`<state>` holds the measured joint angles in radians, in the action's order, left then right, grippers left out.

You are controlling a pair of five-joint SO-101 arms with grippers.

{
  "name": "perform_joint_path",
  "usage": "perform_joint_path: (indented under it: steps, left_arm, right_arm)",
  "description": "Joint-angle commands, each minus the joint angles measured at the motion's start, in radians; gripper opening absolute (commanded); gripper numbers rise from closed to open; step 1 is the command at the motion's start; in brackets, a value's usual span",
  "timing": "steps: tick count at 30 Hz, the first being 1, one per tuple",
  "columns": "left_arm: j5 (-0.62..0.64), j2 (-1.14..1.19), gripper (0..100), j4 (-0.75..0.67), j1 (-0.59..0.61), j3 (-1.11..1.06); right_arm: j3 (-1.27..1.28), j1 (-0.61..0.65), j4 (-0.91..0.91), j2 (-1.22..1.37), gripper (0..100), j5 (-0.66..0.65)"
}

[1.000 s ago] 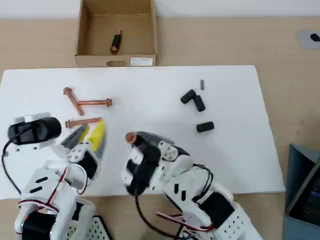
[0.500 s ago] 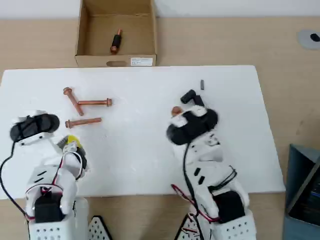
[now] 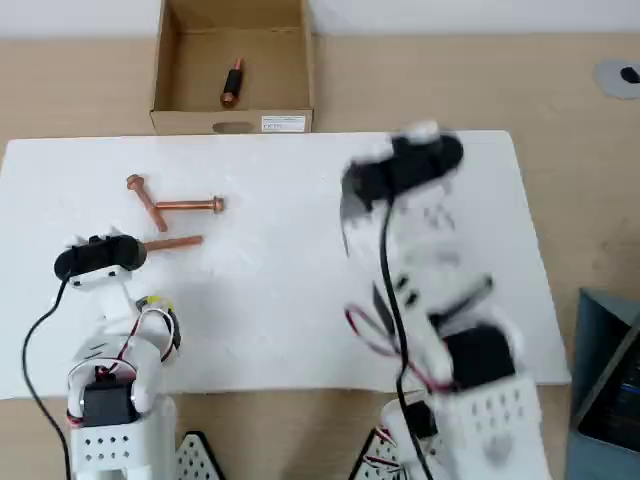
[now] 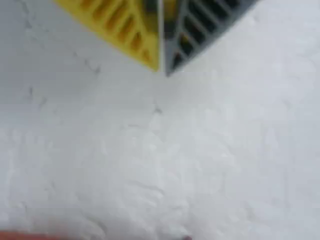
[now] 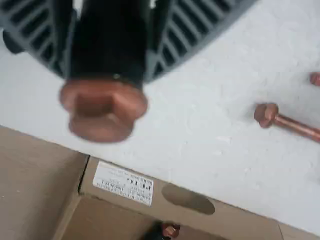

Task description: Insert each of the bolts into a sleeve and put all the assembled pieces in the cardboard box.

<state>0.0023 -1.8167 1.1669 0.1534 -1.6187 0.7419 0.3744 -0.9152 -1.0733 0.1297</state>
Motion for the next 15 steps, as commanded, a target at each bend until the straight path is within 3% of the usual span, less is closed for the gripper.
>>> perform_joint_path:
  steps: [1, 7, 15]
  left_arm:
    - [-0.006, -0.005, 0, -0.006, 0.011, 0.005]
    - [0.002, -0.005, 0, -0.006, 0.008, 0.006]
    - [0.005, -0.005, 0, -0.006, 0.009, 0.006]
  right_arm:
    - [-0.257, -0.018, 0.008, 0.254, 0.9, 0.005]
    - [-0.556, -0.018, 0.008, 0.582, 0.9, 0.0]
    - [-0.885, -0.018, 0.12, 0.978, 1.0, -0.17]
